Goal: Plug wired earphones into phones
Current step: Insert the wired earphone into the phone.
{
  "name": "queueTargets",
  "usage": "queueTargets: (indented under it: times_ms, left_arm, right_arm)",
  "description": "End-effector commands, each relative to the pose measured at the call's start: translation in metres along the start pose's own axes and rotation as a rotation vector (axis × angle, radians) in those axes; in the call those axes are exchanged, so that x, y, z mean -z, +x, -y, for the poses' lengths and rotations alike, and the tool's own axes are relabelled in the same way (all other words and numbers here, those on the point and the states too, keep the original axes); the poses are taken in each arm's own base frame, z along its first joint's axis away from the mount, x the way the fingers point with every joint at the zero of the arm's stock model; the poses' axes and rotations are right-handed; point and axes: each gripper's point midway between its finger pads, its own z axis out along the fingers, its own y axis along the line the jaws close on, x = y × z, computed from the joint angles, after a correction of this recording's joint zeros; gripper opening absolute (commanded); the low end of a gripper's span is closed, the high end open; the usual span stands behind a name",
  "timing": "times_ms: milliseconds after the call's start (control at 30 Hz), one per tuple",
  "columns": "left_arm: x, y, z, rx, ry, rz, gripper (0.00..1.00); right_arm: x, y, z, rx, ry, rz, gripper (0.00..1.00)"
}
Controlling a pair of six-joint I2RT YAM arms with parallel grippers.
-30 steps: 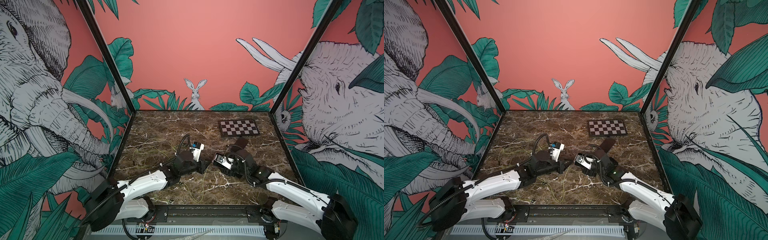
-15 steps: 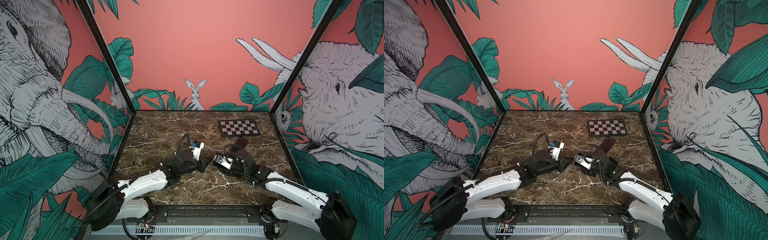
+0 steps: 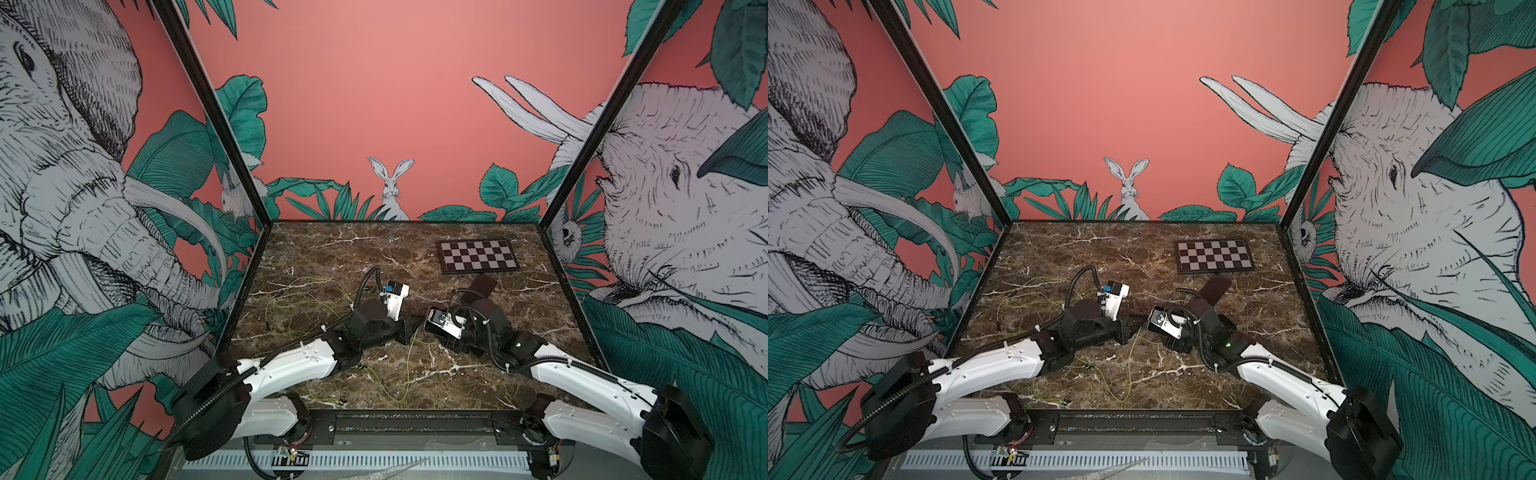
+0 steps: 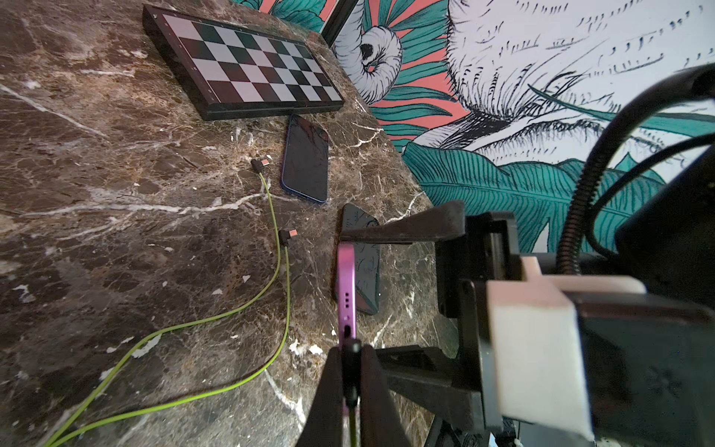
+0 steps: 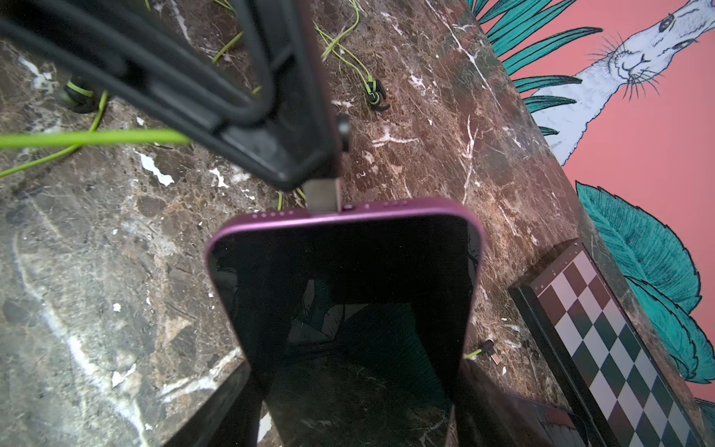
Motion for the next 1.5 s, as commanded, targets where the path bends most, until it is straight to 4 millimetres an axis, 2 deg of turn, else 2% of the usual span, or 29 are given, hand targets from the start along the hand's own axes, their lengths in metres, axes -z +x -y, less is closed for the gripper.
queueTargets:
  times_ms: [0,333,733,900,1000,1167,1267,1400,1467]
  left_arm:
    - [-0.002,-0.007,0.006,-0.015,0.003,0.011,0.0]
    - [-0.006,-0.005,0.005,-0.013,0.006,0.0,0.0]
    - [-0.012,0.011,-0.003,-0.027,-0.014,-0.063,0.0]
    - [-0.02,0.015,0.002,-0.043,0.014,-0.09,0.0]
    - [-0.017,0.01,0.006,-0.061,0.022,-0.074,0.0]
    - [-0.005,-0.003,0.011,-0.098,0.006,-0.044,0.17]
    - [0.002,-0.007,0.011,-0.123,-0.013,-0.032,0.22]
    - [0.011,-0.008,0.011,-0.145,-0.028,-0.03,0.33]
    - [0.014,-0.009,0.009,-0.144,-0.04,-0.019,0.35]
  right_arm:
    - [0.009,-0.039,0.015,0.006,0.043,0.137,0.65]
    - [0.01,-0.041,0.012,0.004,0.027,0.15,0.64]
    - [0.014,-0.046,0.015,-0.008,0.04,0.176,0.62]
    - [0.017,-0.049,0.015,-0.003,0.036,0.187,0.62]
    - [0.017,-0.045,0.014,-0.002,0.036,0.167,0.62]
    - [0.013,-0.034,0.015,-0.005,0.047,0.117,0.61]
    - [0.009,-0.029,0.015,-0.007,0.046,0.093,0.61]
    - [0.005,-0.026,0.015,-0.011,0.041,0.066,0.61]
    - [0.005,-0.026,0.014,-0.01,0.036,0.064,0.61]
